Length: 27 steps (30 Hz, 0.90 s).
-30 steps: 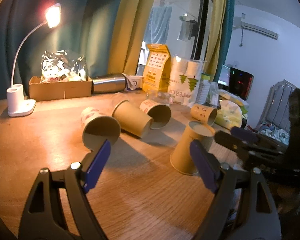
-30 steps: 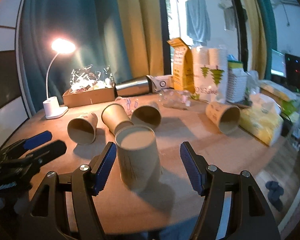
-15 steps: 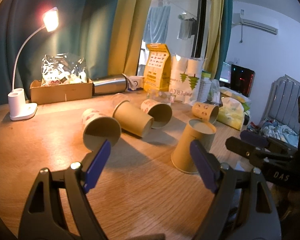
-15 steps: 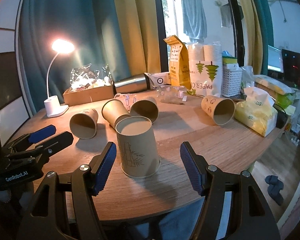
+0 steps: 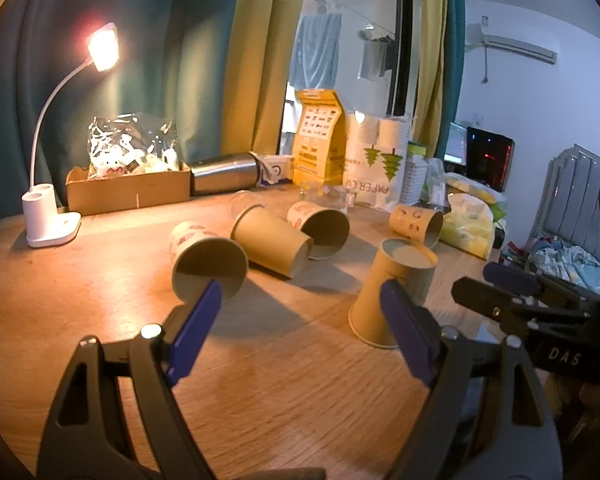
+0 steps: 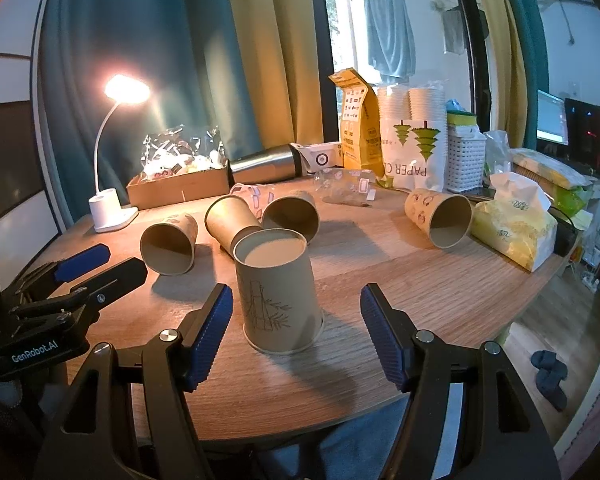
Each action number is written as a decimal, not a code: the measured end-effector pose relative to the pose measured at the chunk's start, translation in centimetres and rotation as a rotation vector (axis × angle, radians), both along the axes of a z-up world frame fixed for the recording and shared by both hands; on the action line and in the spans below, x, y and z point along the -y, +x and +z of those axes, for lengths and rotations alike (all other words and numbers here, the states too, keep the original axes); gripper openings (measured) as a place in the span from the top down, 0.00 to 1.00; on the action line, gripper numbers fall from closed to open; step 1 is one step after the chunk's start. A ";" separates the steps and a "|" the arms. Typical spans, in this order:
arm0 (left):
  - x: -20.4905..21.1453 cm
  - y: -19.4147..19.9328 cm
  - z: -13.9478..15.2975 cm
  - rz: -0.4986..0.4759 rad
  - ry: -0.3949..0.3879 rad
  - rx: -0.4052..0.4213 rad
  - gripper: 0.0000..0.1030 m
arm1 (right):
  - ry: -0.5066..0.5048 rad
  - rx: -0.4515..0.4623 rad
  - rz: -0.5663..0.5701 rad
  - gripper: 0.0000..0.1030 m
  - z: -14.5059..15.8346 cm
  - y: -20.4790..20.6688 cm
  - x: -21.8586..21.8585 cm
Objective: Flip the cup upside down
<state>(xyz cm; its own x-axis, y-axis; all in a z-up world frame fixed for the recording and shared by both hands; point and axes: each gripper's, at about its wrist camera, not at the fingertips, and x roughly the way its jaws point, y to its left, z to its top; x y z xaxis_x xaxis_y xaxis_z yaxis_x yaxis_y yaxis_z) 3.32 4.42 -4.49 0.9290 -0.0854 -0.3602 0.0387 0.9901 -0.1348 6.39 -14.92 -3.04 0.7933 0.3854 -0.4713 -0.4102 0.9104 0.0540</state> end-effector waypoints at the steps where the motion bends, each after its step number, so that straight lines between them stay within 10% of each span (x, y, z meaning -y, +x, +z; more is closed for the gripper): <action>1: 0.0 0.0 0.0 0.000 -0.001 0.000 0.19 | -0.001 -0.001 0.001 0.32 0.0 0.0 0.0; 27: 0.0 0.0 0.1 -0.006 0.007 -0.001 0.19 | 0.000 -0.003 -0.001 0.32 -0.1 0.0 -0.1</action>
<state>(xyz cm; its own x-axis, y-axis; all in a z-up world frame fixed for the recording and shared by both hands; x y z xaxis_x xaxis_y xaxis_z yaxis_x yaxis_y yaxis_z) 3.32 4.40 -4.39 0.9282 -0.0887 -0.3614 0.0448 0.9907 -0.1282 6.34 -14.79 -3.17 0.7921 0.3850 -0.4737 -0.4096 0.9106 0.0553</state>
